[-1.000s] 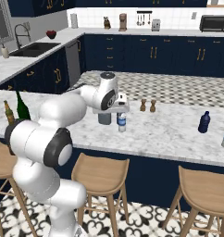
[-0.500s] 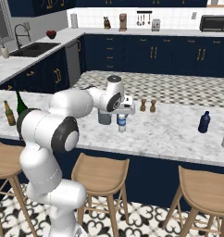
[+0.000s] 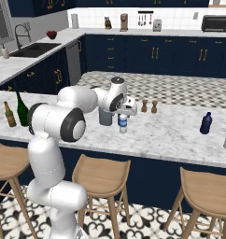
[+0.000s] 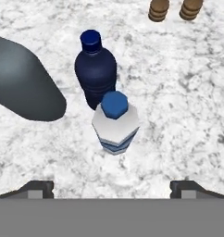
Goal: Move the plastic bottles in the middle to the plastics group, and the glass bottles in the middle to the glass group.
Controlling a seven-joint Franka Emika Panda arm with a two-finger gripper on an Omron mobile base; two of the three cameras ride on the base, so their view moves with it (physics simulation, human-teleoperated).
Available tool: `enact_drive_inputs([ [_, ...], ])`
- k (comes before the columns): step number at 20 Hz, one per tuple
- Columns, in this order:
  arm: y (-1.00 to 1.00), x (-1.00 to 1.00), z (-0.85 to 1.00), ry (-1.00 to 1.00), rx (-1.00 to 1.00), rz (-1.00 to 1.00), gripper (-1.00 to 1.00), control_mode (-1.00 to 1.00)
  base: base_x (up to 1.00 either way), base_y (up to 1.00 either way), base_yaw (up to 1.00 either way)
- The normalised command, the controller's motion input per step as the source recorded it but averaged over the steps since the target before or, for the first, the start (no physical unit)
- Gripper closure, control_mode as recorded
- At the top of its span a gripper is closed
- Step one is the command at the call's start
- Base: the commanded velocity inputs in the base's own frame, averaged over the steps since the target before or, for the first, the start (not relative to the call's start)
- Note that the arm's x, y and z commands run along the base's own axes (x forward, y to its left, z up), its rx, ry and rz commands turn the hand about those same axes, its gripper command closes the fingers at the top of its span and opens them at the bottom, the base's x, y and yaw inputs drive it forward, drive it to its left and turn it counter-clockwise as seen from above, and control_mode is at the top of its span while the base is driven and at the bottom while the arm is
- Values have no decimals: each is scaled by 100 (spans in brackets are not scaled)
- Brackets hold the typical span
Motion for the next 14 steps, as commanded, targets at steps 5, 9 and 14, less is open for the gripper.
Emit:
enact_drive_inputs([
  [5,-8,33,-25,0,0,0,-100,-100,0,0,0],
  [9,-6,30,-26,0,0,0,-100,-100,0,0,0],
  [14,-5,25,-21,0,0,0,-100,-100,0,0,0],
])
